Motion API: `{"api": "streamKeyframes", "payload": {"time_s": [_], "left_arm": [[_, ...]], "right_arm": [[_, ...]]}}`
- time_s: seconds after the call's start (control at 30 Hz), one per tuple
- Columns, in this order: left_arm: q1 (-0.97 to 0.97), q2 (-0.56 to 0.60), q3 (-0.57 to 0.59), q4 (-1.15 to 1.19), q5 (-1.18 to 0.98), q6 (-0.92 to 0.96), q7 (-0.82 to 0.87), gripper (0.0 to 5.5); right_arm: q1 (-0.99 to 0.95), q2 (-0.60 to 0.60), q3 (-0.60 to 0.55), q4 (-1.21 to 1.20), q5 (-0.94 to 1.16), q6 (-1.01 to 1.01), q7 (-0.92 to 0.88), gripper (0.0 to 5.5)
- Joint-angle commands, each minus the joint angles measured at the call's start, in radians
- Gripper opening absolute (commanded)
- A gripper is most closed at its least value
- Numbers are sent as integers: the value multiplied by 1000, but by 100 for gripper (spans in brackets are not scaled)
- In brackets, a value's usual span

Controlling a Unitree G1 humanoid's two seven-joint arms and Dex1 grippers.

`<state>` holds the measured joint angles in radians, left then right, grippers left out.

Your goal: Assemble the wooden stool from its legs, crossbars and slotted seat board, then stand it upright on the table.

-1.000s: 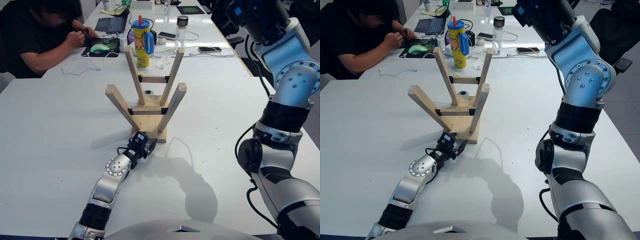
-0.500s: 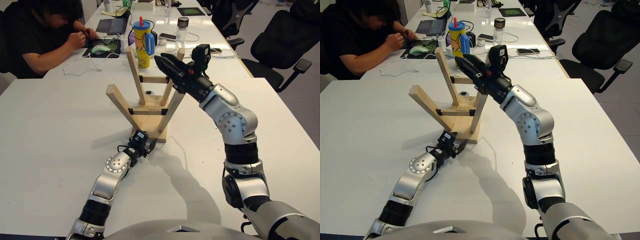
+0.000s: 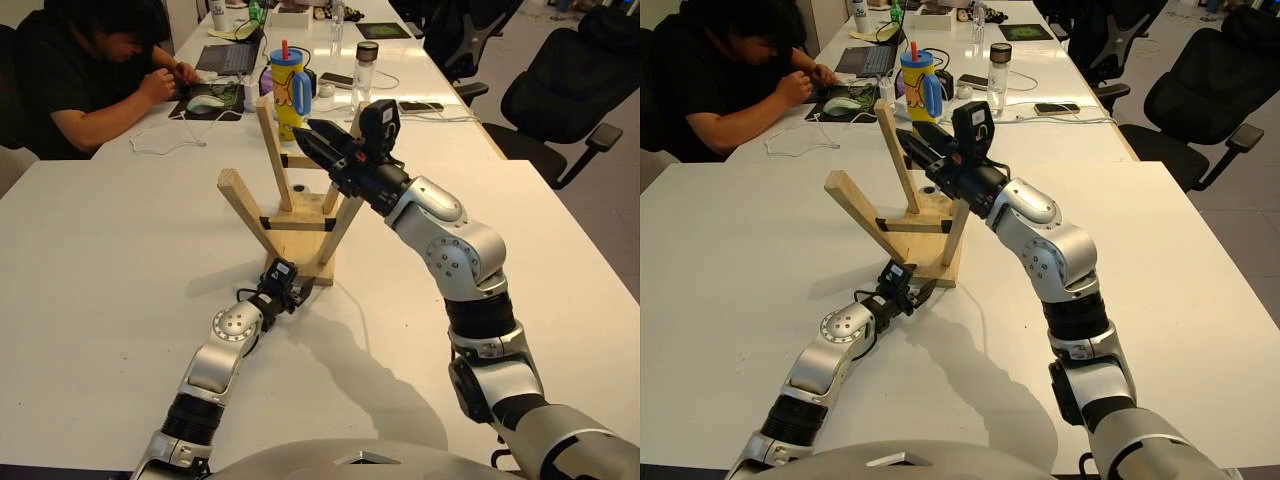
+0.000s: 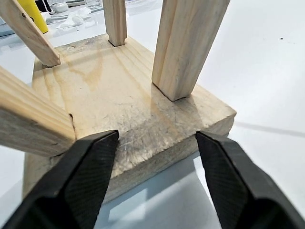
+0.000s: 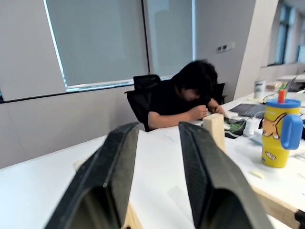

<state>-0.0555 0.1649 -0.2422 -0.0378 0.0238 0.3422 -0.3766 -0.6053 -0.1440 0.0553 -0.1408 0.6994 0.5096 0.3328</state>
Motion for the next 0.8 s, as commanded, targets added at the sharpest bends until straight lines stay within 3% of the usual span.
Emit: {"api": "streamKeyframes", "payload": {"time_s": [0.03,0.2,0.37,0.53,0.8], "left_arm": [[36,-10,51,-45,-26,-92,32,303],[164,38,67,-225,-8,-290,30,303],[315,59,125,-267,-34,-343,48,284],[311,109,94,-254,-30,-352,-22,235],[209,173,59,-106,16,-125,-77,235]], "right_arm": [[-36,5,-187,-6,79,-49,-42,154],[11,-16,-260,-52,53,-12,-146,154],[166,-27,-218,-15,-58,-18,-175,82],[95,-64,-127,254,-175,-134,46,2],[-88,-67,-11,589,-286,-322,436,2]]}}
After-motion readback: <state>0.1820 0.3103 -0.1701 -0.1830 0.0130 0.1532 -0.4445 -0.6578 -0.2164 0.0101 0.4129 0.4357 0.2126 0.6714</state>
